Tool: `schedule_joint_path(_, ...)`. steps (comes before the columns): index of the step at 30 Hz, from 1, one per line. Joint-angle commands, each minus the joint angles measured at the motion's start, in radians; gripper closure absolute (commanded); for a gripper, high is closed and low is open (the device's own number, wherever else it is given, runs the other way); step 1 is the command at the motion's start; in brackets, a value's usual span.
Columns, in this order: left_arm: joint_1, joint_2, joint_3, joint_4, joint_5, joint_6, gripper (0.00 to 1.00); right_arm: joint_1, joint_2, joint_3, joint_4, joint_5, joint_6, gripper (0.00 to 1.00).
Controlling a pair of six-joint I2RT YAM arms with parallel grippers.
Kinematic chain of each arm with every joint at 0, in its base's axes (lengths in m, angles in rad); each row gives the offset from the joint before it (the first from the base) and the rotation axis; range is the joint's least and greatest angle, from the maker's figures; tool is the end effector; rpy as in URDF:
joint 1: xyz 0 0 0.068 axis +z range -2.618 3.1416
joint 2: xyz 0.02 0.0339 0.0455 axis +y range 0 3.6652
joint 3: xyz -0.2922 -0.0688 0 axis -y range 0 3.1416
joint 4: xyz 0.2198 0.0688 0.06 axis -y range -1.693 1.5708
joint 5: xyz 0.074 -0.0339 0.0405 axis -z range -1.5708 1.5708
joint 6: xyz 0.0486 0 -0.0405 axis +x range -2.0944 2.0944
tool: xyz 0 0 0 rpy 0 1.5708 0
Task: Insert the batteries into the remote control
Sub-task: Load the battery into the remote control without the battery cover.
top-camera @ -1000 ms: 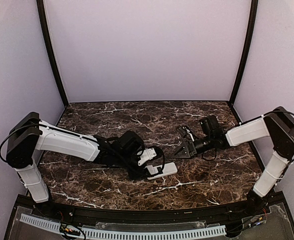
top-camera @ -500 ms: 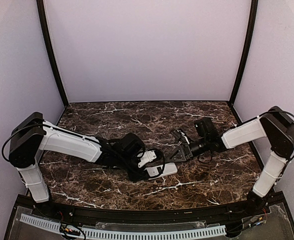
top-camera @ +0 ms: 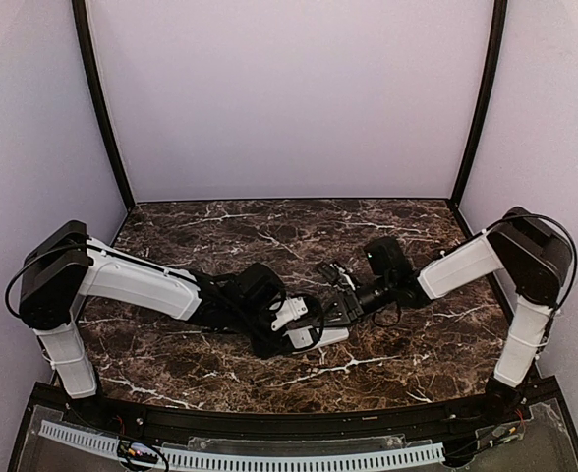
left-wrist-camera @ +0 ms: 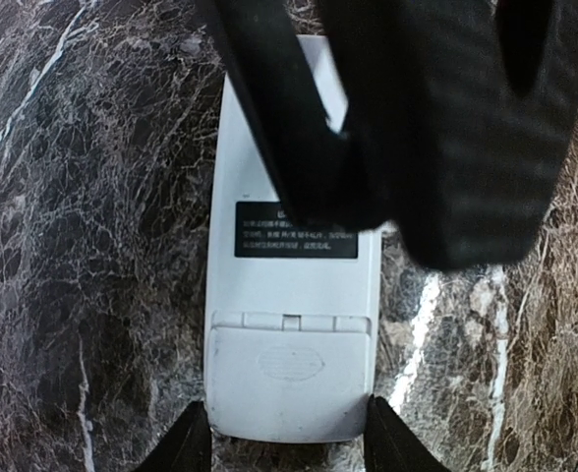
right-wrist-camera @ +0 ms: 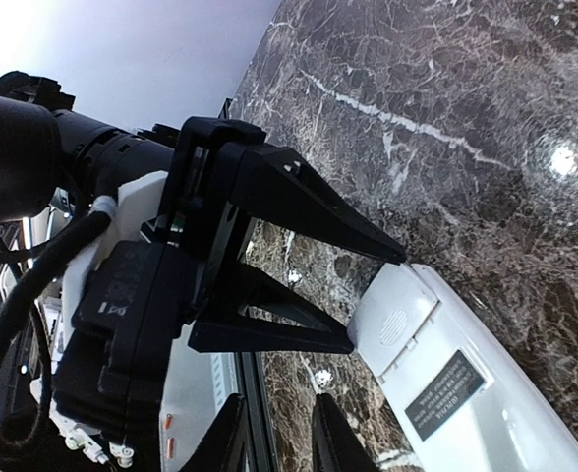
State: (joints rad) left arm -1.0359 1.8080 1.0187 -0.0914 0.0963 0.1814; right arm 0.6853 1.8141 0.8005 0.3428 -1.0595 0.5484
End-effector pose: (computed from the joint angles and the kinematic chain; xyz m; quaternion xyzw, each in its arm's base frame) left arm 0.1815 -0.3155 0.1894 0.5508 0.7619 -0.1812 0.2887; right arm 0.2319 0.2443 0.1815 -0.2724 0.7602 0.5883 0.0430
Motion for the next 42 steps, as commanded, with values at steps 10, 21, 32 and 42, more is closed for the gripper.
schedule_joint_path(10, 0.005, 0.019, -0.015, -0.017, 0.021, 0.025, 0.57, 0.099, 0.136, 0.106, 0.067, 0.032, 0.123, 0.84)
schedule_joint_path(21, 0.005, 0.018, -0.017, -0.01, 0.02, 0.021, 0.56, 0.122, 0.163, 0.141, -0.05, 0.121, 0.084, 0.85)
schedule_joint_path(32, 0.005, 0.018, -0.019, -0.007, 0.019, 0.024, 0.56, 0.123, 0.145, 0.13, -0.088, 0.154, 0.059, 0.87)
schedule_joint_path(42, 0.005, 0.027, -0.023, -0.006, 0.02, 0.024, 0.47, 0.123, 0.151, 0.124, -0.089, 0.157, 0.062, 0.87)
